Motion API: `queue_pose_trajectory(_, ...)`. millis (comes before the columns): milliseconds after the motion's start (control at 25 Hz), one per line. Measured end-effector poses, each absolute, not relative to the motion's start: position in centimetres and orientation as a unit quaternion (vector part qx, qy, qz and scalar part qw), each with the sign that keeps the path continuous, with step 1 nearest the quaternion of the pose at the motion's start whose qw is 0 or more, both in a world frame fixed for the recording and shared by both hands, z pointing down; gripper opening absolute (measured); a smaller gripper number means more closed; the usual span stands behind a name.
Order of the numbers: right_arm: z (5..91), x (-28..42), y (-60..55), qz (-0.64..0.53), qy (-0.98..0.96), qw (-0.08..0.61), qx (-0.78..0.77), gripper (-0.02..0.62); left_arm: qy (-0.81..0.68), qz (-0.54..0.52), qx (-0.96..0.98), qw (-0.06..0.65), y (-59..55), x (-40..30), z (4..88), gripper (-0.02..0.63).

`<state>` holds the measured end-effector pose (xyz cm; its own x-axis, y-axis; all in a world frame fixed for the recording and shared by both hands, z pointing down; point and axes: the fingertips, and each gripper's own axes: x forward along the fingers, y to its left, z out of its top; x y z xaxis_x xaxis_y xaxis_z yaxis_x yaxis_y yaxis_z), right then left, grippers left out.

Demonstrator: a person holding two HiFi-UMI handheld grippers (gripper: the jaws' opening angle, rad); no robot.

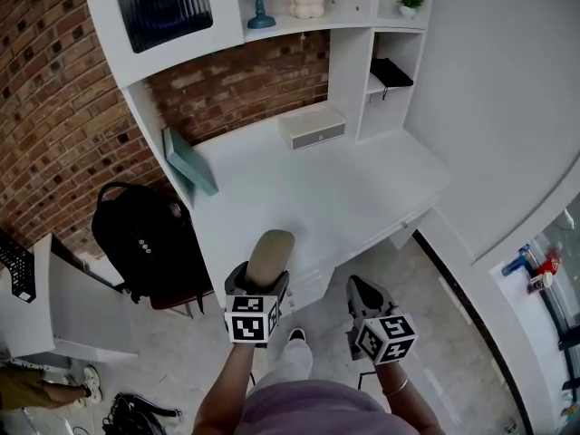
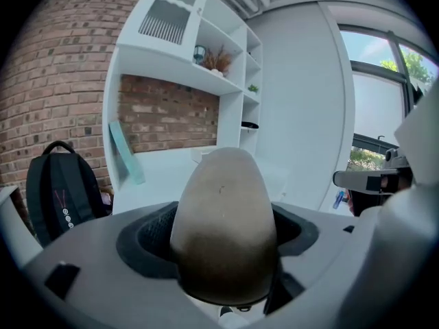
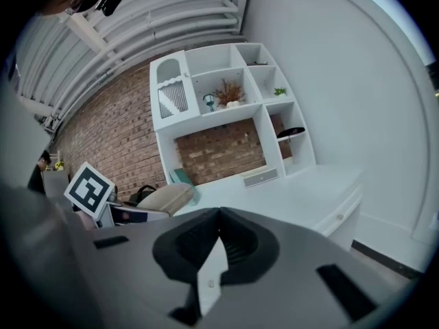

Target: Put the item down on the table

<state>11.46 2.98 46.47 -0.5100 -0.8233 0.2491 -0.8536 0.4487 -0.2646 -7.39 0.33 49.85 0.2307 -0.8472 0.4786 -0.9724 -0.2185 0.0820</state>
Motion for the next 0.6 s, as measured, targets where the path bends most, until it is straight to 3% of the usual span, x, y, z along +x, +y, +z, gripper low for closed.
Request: queue_pose_trajectory(600,46.8,6.5,-10.6,0.183,-0.840,0.054,0.508,0.002,-0.576,0.179,0.776,0.184,-14.3,-11.7,50.2,0.385)
